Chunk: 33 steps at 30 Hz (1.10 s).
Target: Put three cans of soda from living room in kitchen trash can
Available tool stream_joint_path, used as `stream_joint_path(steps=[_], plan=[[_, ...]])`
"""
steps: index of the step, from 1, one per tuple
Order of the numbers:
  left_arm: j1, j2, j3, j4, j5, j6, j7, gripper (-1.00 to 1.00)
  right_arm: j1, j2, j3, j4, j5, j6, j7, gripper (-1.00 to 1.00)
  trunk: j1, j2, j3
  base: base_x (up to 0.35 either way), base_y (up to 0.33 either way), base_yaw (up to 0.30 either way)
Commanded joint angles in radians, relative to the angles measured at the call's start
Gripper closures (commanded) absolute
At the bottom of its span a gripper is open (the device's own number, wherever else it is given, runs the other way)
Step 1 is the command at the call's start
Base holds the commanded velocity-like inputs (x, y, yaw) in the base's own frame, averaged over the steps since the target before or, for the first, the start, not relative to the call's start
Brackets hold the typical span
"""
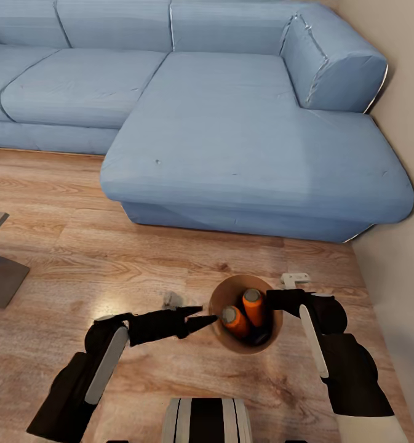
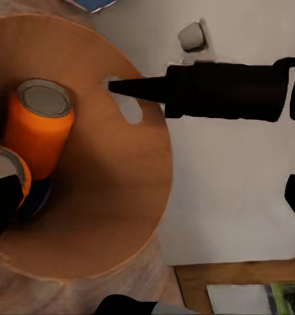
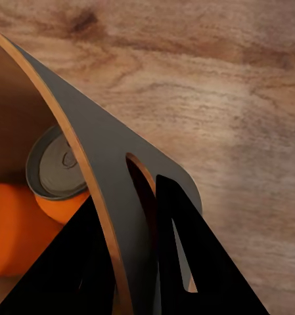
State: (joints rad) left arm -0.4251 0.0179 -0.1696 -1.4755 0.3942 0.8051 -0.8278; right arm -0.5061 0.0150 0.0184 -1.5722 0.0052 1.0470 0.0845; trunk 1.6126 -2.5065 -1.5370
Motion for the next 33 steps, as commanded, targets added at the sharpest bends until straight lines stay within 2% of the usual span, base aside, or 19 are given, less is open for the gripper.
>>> stream_joint_path(steps=[1, 2, 3, 6, 7, 8, 9, 10, 12, 13, 19, 24, 25, 27, 30, 33], plan=[[0.0, 0.015, 0.025, 0.001, 0.001, 0.0, -0.043, -1.0, 0.0, 0.0, 0.0, 0.0, -0.017, 0.0, 0.001, 1.0, 0.0, 0.0, 0.0, 0.0, 0.0, 0.0], [0.0, 0.053, 0.078, 0.009, 0.002, -0.001, -0.144, -1.0, 0.0, 0.0, 0.001, 0.0, -0.017, 0.0, 0.001, 1.0, 0.0, 0.0, 0.0, 0.0, 0.0, 0.0], [0.0, 0.065, 0.091, 0.012, 0.002, -0.002, -0.173, -1.0, 0.0, 0.0, 0.001, 0.0, -0.017, 0.0, 0.001, 1.0, 0.0, 0.0, 0.0, 0.0, 0.0, 0.0], [0.002, 0.128, 0.13, 0.028, 0.004, -0.012, -0.291, -1.0, 0.0, 0.0, 0.002, 0.0, -0.017, 0.0, 0.001, 1.0, 0.0, 0.0, 0.0, 0.0, 0.0, 0.0], [0.003, 0.135, 0.133, 0.03, 0.004, -0.016, -0.303, -1.0, 0.0, 0.0, 0.002, 0.0, -0.017, 0.0, 0.001, 1.0, 0.0, 0.0, 0.0, 0.0, 0.0, 0.0], [0.005, 0.154, 0.14, 0.035, 0.004, -0.046, -0.332, -1.0, 0.0, 0.0, 0.002, 0.0, -0.017, 0.0, 0.001, 1.0, 0.0, 0.0, 0.0, 0.0, 0.0, 0.0], [0.005, 0.157, 0.141, 0.036, 0.004, -0.056, -0.336, -1.0, 0.0, 0.0, 0.002, 0.0, -0.017, 0.0, 0.001, 1.0, 0.0, 0.0, 0.0, 0.0, 0.0, 0.0], [0.006, 0.163, 0.144, 0.038, 0.004, -0.095, -0.342, -1.0, 0.0, 0.0, 0.004, 0.0, -0.017, 0.0, 0.001, 1.0, 0.0, 0.0, 0.0, 0.0, 0.0, 0.0], [0.007, 0.169, 0.147, 0.039, 0.002, -0.108, -0.344, -1.0, 0.0, 0.0, 0.006, 0.0, -0.017, 0.0, 0.001, 1.0, 0.0, 0.0, 0.0, 0.0, 0.0, 0.0], [0.008, 0.184, 0.17, 0.039, 0.0, -0.119, -0.341, -1.0, 0.0, 0.0, 0.009, 0.0, -0.017, 0.0, 0.001, 1.0, 0.0, 0.0, 0.0, 0.0, 0.0, 0.0], [0.008, 0.185, 0.18, 0.04, -0.002, -0.122, -0.332, -1.0, 0.0, 0.0, 0.008, 0.0, -0.017, 0.0, 0.001, 1.0, 0.0, 0.0, 0.0, 0.0, 0.0, 0.0], [0.008, 0.183, 0.18, 0.04, -0.003, -0.122, -0.289, -1.0, 0.0, 0.001, -0.002, 0.0, -0.017, 0.0, -0.001, 1.0, 0.0, 0.0, 0.0, 0.0, 0.0, 0.0], [0.008, 0.18, 0.179, 0.04, -0.003, -0.127, -0.272, -1.0, 0.0, 0.003, -0.035, 0.0, -0.018, -0.019, -0.003, 1.0, 0.0, 0.0, 0.0, 0.0, 0.0, 0.0], [0.008, 0.18, 0.179, 0.04, -0.003, -0.13, -0.271, -1.0, 0.0, 0.002, -0.059, 0.0, -0.019, -0.058, 0.002, 1.0, 0.0, 0.0, 0.0, 0.0, 0.0, 0.0], [0.008, 0.18, 0.179, 0.04, 0.001, -0.134, -0.271, -1.0, 0.0, 0.005, -0.074, 0.0, -0.026, -0.139, 0.005, 1.0, 0.0, 0.0, 0.0, 0.0, 0.0, 0.0], [0.008, 0.18, 0.179, 0.04, 0.003, -0.137, -0.275, -1.0, 0.0, 0.006, -0.08, 0.0, -0.032, -0.19, 0.008, 1.0, 0.0, 0.0, 0.0, 0.0, 0.0, 0.0]])
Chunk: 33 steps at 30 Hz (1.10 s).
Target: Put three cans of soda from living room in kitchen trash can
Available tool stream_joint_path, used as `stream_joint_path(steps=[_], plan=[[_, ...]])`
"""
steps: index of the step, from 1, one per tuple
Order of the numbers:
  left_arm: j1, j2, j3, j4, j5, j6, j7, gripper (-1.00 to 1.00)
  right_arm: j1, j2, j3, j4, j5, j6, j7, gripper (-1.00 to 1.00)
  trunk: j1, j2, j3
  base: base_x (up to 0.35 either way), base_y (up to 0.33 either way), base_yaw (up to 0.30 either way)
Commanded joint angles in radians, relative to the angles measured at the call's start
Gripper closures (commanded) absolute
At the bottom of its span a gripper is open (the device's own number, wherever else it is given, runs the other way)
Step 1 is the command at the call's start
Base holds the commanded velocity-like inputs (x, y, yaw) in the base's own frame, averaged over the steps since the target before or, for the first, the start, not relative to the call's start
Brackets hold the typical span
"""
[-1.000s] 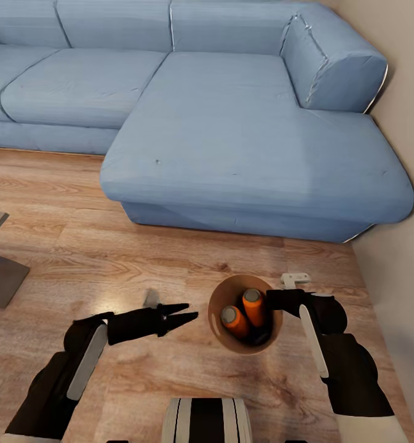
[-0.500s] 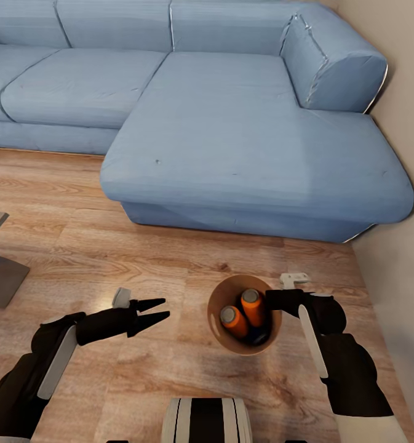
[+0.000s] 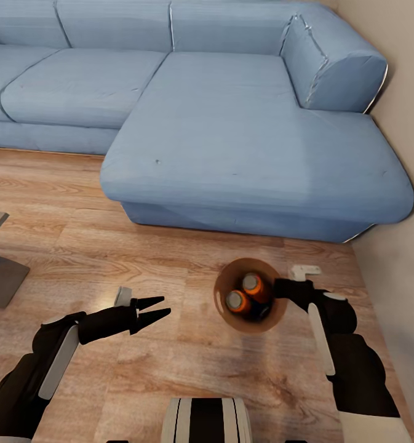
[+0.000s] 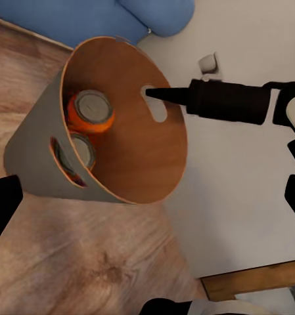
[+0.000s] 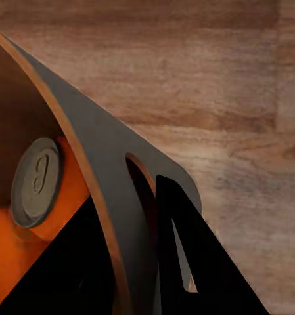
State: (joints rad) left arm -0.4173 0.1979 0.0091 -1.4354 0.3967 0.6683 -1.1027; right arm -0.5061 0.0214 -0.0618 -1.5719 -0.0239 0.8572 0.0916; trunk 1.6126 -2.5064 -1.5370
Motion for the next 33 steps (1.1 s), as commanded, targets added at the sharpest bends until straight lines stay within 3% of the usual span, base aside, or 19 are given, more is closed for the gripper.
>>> stream_joint_path(steps=[1, 5, 10, 15, 16, 17, 19, 23, 28, 33], plan=[[0.0, 0.0, 0.0, 0.0, 0.001, 0.0, -0.002, -1.0, 0.0, 0.001, -0.002, 0.0, -0.004, -0.008, 0.002, 1.0, 0.0, 0.0, 0.0, 0.0, 0.0, 0.0], [0.0, 0.0, 0.0, 0.0, 0.001, -0.001, -0.005, -1.0, 0.0, 0.004, -0.004, 0.0, -0.02, -0.019, 0.016, 1.0, 0.0, 0.0, 0.0, 0.0, 0.0, 0.0], [0.0, 0.0, 0.0, 0.0, 0.002, -0.001, -0.01, -1.0, 0.0, 0.0, -0.007, 0.0, -0.124, -0.023, 0.028, 1.0, 0.0, 0.0, 0.0, 0.0, 0.0, 0.0], [0.0, 0.0, -0.001, 0.0, 0.001, -0.001, -0.011, -1.0, 0.0, -0.006, -0.033, 0.003, -0.269, -0.02, 0.031, 1.0, 0.0, 0.0, 0.0, 0.0, 0.0, 0.0], [0.0, 0.0, -0.001, 0.0, 0.001, -0.001, -0.011, -1.0, 0.0, -0.016, -0.038, 0.004, -0.317, -0.02, 0.032, 1.0, 0.0, 0.0, 0.0, 0.0, 0.0, 0.0], [0.0, 0.0, -0.001, 0.0, 0.001, -0.001, -0.011, -1.0, 0.0, -0.02, -0.039, 0.004, -0.332, -0.02, 0.032, 1.0, 0.0, 0.0, 0.0, 0.0, 0.0, 0.0], [0.0, 0.0, -0.001, 0.0, 0.001, -0.001, -0.011, -1.0, 0.0, -0.049, -0.042, 0.004, -0.403, -0.02, 0.032, 1.0, 0.0, 0.0, 0.0, 0.0, 0.0, 0.0], [0.0, 0.0, -0.001, 0.0, 0.001, -0.001, -0.012, -1.0, 0.0, -0.081, -0.044, 0.005, -0.494, -0.022, 0.034, 1.0, 0.0, 0.0, 0.0, 0.0, 0.0, 0.0], [0.0, 0.0, -0.001, 0.0, 0.001, -0.001, -0.012, -1.0, 0.0, -0.092, -0.044, 0.014, -0.508, -0.026, 0.033, 1.0, 0.0, 0.0, 0.0, 0.0, 0.0, 0.0], [0.0, 0.0, -0.001, 0.0, 0.001, -0.001, -0.012, -1.0, 0.0, -0.093, -0.043, 0.082, -0.509, -0.124, 0.031, 1.0, 0.0, 0.0, 0.0, 0.0, 0.0, 0.0]])
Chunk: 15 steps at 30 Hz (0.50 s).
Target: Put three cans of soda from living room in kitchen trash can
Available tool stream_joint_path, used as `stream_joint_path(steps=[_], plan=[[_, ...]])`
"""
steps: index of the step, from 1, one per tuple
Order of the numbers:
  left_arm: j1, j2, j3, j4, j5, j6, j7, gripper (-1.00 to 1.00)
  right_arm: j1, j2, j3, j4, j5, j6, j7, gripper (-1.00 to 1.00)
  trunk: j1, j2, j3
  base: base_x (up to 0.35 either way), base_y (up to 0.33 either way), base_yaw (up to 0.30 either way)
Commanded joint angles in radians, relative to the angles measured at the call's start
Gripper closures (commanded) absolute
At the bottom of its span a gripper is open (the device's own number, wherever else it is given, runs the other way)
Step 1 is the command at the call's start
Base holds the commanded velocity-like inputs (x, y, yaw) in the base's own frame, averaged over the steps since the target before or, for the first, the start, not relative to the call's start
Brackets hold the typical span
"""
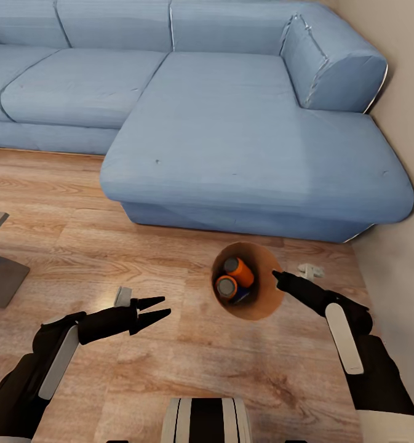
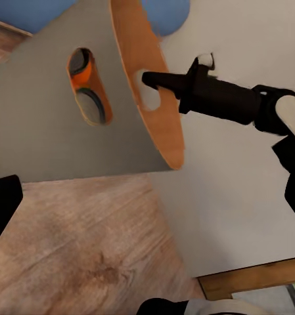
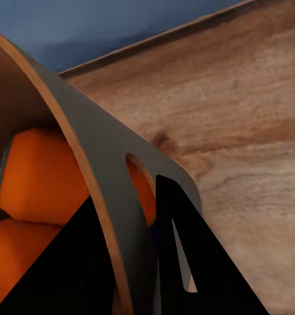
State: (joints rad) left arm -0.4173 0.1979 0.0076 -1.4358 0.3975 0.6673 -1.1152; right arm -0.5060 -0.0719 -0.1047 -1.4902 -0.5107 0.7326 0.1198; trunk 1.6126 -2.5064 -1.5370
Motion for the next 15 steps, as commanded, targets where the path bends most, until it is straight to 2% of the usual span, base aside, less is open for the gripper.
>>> stream_joint_path(steps=[1, 6, 10, 15], plan=[[0.0, 0.0, 0.0, 0.0, 0.0, 0.0, 0.0, -1.0, 0.0, 0.0, 0.0, 0.017, -0.021, -0.007, 0.003, 1.0, 0.0, 0.0, 0.0, 0.0, 0.0, 0.0], [0.0, 0.0, 0.0, 0.0, 0.001, 0.0, -0.001, -1.0, 0.0, 0.001, 0.001, 0.049, -0.017, -0.039, 0.003, 1.0, 0.0, 0.0, 0.0, 0.0, 0.0, 0.0], [0.0, 0.0, 0.0, 0.0, 0.002, 0.0, -0.001, -1.0, 0.0, 0.001, 0.008, 0.1, -0.017, -0.096, 0.003, 1.0, 0.0, 0.0, 0.0, 0.0, 0.0, 0.0], [0.0, 0.0, 0.0, 0.001, 0.0, 0.001, 0.01, -1.0, 0.0, 0.001, 0.011, 0.127, -0.016, -0.112, 0.003, 1.0, 0.0, 0.0, 0.0, 0.0, 0.0, 0.0]])
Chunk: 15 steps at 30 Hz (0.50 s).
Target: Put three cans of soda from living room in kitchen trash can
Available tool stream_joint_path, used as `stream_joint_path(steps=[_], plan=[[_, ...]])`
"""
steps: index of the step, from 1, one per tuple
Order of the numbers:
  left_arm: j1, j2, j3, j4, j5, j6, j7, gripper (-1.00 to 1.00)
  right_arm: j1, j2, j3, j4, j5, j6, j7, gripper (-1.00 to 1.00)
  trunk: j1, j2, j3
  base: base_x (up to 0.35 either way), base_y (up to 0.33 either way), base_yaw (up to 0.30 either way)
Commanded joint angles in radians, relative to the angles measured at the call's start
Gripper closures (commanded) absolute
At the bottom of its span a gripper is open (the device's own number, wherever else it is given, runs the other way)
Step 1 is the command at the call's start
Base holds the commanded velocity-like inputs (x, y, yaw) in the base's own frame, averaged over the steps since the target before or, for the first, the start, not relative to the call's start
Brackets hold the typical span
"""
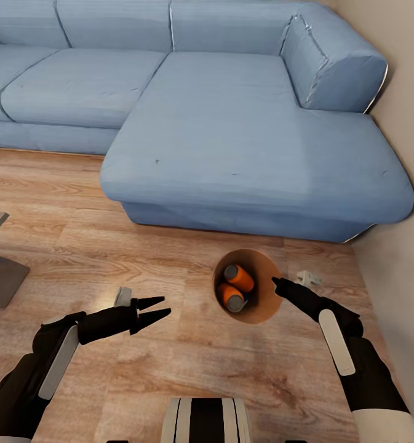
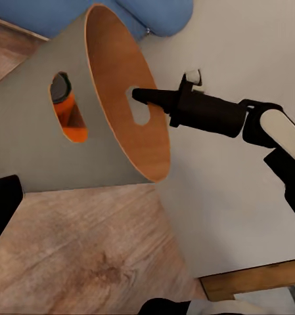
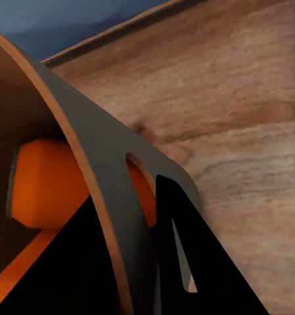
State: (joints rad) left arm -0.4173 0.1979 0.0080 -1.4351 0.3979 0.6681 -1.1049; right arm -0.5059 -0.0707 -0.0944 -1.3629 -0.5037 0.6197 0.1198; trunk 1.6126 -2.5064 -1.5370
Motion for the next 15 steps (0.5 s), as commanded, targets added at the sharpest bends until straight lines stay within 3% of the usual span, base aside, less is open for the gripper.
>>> stream_joint_path(steps=[1, 3, 4, 7, 15], plan=[[0.0, 0.001, 0.001, 0.004, -0.004, 0.001, 0.005, -1.0, 0.0, 0.0, 0.0, 0.0, -0.023, 0.001, 0.003, 1.0, 0.0, 0.0, 0.0, 0.0, 0.0, 0.0], [0.0, 0.005, 0.003, 0.023, -0.025, 0.002, 0.032, -1.0, 0.0, 0.0, 0.001, 0.001, -0.023, 0.0, 0.003, 1.0, 0.0, 0.0, 0.0, 0.0, 0.0, 0.0], [0.0, 0.006, 0.005, 0.045, -0.057, 0.008, 0.092, -1.0, 0.0, 0.0, 0.002, 0.001, -0.023, 0.0, 0.004, 1.0, 0.0, 0.0, 0.0, 0.0, 0.0, 0.0], [0.0, 0.004, 0.002, 0.06, -0.088, 0.034, 0.2, -1.0, 0.0, -0.001, 0.002, 0.001, -0.023, 0.0, 0.004, 1.0, 0.0, 0.0, 0.0, 0.0, 0.0, 0.0], [0.001, 0.005, -0.001, 0.054, -0.101, 0.09, 0.241, -1.0, 0.0, -0.001, 0.002, 0.001, -0.023, 0.0, 0.004, 1.0, 0.0, 0.0, 0.0, 0.0, 0.0, 0.0]])
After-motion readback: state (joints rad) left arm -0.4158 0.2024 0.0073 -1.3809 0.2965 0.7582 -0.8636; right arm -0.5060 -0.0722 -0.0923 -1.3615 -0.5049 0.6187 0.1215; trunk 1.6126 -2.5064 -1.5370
